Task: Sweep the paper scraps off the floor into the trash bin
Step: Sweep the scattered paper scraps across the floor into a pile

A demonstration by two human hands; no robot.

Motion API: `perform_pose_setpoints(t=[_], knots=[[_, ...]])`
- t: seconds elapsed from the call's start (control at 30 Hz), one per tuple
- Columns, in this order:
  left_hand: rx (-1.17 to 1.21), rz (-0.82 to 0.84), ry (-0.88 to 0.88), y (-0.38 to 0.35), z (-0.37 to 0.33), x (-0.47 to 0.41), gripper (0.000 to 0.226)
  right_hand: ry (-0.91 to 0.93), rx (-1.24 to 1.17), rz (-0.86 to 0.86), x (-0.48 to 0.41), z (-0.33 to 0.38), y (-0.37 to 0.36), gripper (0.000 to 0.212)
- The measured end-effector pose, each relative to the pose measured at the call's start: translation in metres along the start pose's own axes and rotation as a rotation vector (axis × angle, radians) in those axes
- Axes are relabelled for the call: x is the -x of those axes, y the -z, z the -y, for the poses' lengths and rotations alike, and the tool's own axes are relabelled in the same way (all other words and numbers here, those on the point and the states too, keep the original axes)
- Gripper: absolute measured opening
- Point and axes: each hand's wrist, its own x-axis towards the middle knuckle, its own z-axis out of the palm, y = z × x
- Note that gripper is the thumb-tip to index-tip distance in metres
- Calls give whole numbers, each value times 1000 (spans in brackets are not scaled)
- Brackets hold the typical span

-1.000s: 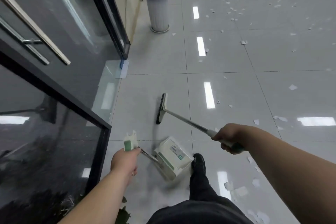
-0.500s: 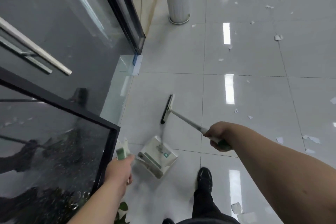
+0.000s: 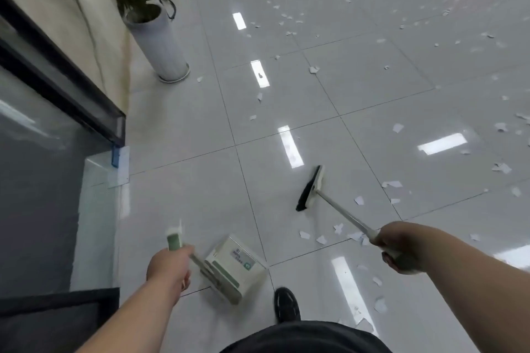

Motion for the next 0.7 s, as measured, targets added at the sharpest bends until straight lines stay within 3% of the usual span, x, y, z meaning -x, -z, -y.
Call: perform_pose_setpoints(t=[0.23, 0.37, 0.7], knots=[[-138, 117, -147, -63, -43, 4, 15, 17, -221, -47, 25, -18, 39, 15], [-171, 144, -199, -79, -61, 2, 13, 40, -224, -39, 41, -18, 36, 12], [-93, 136, -174, -38, -107, -48, 15, 93, -87, 112, 55, 68, -63, 20]])
